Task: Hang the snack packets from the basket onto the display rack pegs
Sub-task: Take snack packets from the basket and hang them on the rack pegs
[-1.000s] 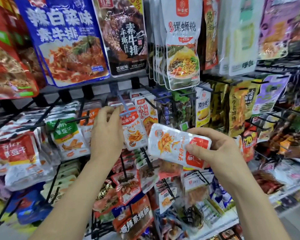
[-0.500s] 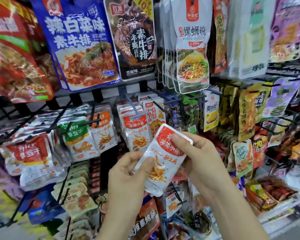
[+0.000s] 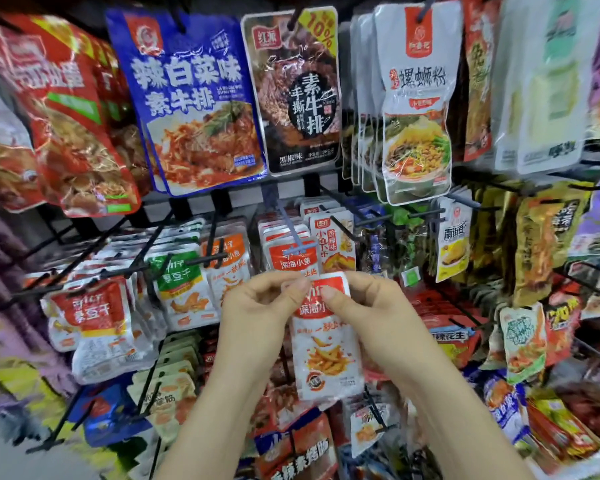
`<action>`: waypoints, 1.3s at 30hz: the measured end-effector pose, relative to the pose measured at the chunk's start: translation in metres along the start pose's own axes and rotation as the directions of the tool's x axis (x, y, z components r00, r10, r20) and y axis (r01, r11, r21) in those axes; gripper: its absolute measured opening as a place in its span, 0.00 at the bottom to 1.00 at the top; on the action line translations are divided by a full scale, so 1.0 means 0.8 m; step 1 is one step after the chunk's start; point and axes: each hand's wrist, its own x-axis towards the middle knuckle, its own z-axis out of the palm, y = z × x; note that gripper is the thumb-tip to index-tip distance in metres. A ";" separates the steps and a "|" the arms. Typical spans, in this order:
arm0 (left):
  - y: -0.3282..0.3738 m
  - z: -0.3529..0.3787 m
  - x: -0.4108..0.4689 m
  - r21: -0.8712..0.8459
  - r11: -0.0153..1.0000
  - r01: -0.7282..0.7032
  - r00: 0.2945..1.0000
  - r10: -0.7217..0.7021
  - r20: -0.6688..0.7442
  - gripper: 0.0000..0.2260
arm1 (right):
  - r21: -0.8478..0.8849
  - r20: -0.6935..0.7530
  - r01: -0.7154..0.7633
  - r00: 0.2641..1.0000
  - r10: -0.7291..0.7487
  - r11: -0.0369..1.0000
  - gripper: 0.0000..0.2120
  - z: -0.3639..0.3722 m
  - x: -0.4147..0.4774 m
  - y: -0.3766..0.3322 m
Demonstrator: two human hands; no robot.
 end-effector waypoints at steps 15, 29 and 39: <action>-0.007 0.014 0.042 0.109 0.994 -0.025 0.972 0.050 -0.230 0.06 | -0.007 -0.176 0.049 0.983 -0.049 0.999 0.08 0.010 0.054 0.012; -0.024 0.018 0.059 0.123 0.992 -0.033 0.955 0.068 -0.290 0.06 | -0.099 -0.293 0.111 0.947 -0.135 0.989 0.05 0.008 0.073 0.034; -0.075 0.022 0.039 0.490 0.847 -0.206 0.941 0.310 -0.139 0.41 | -0.294 -0.058 0.115 0.989 -0.138 0.949 0.27 0.027 0.060 0.050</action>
